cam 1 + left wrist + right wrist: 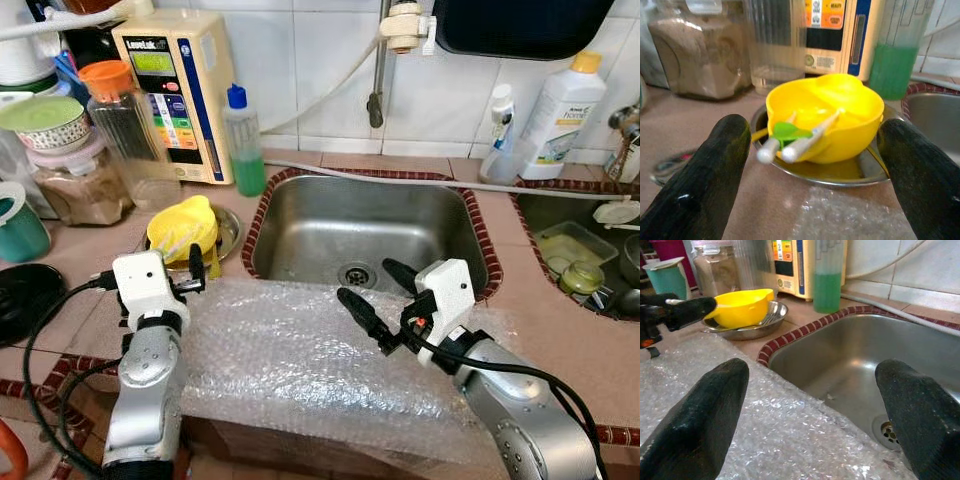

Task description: Kitchen organization

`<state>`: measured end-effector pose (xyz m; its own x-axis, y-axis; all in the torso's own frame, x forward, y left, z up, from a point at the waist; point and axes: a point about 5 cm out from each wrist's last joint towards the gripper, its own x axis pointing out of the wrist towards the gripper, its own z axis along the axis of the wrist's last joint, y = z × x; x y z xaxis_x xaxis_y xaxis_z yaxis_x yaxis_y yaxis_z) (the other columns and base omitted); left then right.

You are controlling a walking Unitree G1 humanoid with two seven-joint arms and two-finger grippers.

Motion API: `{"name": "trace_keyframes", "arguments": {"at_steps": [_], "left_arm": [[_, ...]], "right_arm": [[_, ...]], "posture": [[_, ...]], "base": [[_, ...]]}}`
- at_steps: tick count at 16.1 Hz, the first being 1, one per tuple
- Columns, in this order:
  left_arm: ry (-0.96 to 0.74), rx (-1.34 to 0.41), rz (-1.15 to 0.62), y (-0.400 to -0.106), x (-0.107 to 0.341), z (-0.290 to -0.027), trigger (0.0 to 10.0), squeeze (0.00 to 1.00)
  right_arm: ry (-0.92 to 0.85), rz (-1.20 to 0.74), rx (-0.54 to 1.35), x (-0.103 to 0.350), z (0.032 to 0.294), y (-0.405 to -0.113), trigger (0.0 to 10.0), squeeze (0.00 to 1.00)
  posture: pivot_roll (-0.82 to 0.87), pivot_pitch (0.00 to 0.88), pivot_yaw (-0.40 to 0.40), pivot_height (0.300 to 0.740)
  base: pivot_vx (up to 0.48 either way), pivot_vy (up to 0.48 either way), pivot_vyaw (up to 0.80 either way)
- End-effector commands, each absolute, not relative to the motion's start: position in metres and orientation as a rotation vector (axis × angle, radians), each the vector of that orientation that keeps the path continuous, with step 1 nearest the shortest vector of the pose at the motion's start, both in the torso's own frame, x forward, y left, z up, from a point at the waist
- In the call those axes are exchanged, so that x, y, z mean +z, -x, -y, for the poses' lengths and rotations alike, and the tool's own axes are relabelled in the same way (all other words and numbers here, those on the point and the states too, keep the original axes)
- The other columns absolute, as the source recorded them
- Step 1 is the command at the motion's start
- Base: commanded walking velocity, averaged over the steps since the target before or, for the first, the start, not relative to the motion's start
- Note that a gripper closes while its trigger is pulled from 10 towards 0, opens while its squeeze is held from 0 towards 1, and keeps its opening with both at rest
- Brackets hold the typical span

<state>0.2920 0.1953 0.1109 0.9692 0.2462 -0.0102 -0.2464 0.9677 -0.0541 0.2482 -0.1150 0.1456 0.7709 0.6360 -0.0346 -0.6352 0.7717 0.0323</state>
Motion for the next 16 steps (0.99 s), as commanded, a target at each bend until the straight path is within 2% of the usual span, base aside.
{"name": "trace_keyframes", "arguments": {"at_steps": [1, 3, 4, 5, 7, 16], "left_arm": [[0.068, 0.268, -0.006, -0.296, 0.113, -0.197, 10.0, 1.00], [0.073, 0.278, 0.007, -0.302, 0.117, -0.197, 10.0, 1.00], [0.063, 0.291, 0.003, -0.302, 0.116, -0.199, 10.0, 0.23], [0.063, 0.294, 0.005, -0.302, 0.116, -0.200, 10.0, 0.00], [0.068, 0.304, 0.005, -0.303, 0.115, -0.203, 0.0, 0.00], [0.084, 0.301, -0.001, -0.306, 0.113, -0.203, 0.0, 0.00]], "right_arm": [[-0.006, -0.025, 0.715, 0.152, 0.113, -0.246, 10.0, 0.00], [0.000, -0.024, 0.725, 0.153, 0.113, -0.245, 10.0, 0.00], [0.009, -0.023, 0.728, 0.152, 0.113, -0.244, 10.0, 0.00], [0.010, -0.023, 0.727, 0.152, 0.112, -0.243, 10.0, 0.00], [0.010, -0.027, 0.729, 0.152, 0.112, -0.243, 10.0, 0.00], [-0.021, -0.026, 0.777, 0.153, 0.110, -0.238, 10.0, 0.00]], "posture": [[-0.02, 0.000, 0.046, 0.740], [-0.03, 0.000, 0.054, 0.740], [-0.03, 0.000, 0.057, 0.740], [-0.03, 0.000, 0.057, 0.740], [-0.03, 0.000, 0.057, 0.740], [-0.04, 0.000, 0.056, 0.740]], "base": [[0.000, 0.000, 0.00], [0.000, 0.000, 0.00], [0.000, 0.000, 0.00], [0.000, 0.000, 0.00], [0.000, 0.000, 0.00], [0.000, 0.000, 0.00]]}}
